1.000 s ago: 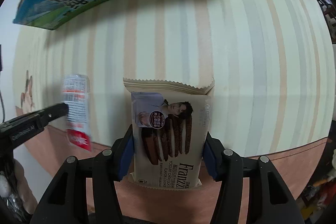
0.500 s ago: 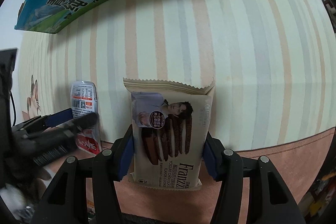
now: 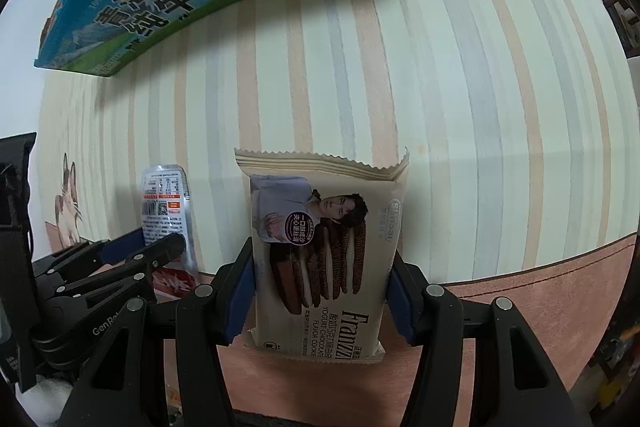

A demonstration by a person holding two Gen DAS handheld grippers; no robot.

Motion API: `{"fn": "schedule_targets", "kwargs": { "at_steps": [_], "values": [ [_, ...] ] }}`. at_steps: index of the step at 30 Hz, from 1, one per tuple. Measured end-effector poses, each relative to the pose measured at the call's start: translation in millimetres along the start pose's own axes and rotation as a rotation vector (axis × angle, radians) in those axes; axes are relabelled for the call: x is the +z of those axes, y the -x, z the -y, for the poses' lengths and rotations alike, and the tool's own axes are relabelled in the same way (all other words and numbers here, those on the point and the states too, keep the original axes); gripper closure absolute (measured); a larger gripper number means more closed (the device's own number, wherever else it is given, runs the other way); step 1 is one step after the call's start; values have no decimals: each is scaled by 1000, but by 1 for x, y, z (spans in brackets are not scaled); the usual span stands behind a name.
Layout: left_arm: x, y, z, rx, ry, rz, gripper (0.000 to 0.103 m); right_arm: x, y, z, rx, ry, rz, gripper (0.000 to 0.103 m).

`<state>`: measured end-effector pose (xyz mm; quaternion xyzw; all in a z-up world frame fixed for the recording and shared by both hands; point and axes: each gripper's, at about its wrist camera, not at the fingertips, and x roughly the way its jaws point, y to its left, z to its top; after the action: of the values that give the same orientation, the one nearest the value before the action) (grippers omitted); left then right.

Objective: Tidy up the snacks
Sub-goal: 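Lift the red-white pouch with left tool while right tool lifts Franzzi packet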

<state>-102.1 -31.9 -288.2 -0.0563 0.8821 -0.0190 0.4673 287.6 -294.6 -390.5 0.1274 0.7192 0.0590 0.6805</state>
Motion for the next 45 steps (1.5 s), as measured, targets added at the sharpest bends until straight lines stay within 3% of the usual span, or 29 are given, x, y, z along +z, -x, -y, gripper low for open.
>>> {"fn": "schedule_targets", "kwargs": {
  "at_steps": [5, 10, 15, 17, 19, 22, 25, 28, 31, 32, 34, 38, 41, 45],
  "values": [
    [1, 7, -17, -4, -8, 9, 73, -3, 8, 1, 9, 4, 9, 42],
    [-7, 10, 0, -23, 0, 18, 74, -5, 9, 1, 23, 1, 7, 42],
    [0, 22, -9, -46, -7, 44, 75, -7, 14, 5, 36, -7, 11, 42],
    [-5, 33, -16, -62, -5, 54, 99, -8, 20, 6, 47, -13, 19, 42],
    [0, 36, -23, -106, -3, 54, 98, -9, 29, 5, 61, -4, 32, 42],
    [4, 53, -28, -97, -26, 91, 98, -8, 44, 1, 56, 24, 57, 42],
    [14, 59, -35, -141, -21, 64, 95, -5, 48, 2, 52, 31, 54, 42],
    [19, 41, -40, -173, 18, -15, 87, -4, 44, 7, 41, 18, 46, 42],
    [21, 14, -42, -153, 47, -77, 86, -6, 39, 17, 35, -11, 38, 42],
    [22, 8, -41, -128, 46, -87, 82, -7, 37, 20, 32, -19, 37, 42],
    [22, -2, -39, -77, 36, -102, 60, -10, 35, 27, 26, -30, 30, 42],
    [22, -4, -24, 8, -52, -93, 44, -13, 32, 34, 17, -47, 26, 42],
    [16, -5, -17, 90, -101, -63, 43, -15, 31, 40, 8, -60, 31, 42],
    [6, 1, -15, 98, -138, -13, 59, -19, 30, 46, 1, -71, 28, 42]
  ]
}}
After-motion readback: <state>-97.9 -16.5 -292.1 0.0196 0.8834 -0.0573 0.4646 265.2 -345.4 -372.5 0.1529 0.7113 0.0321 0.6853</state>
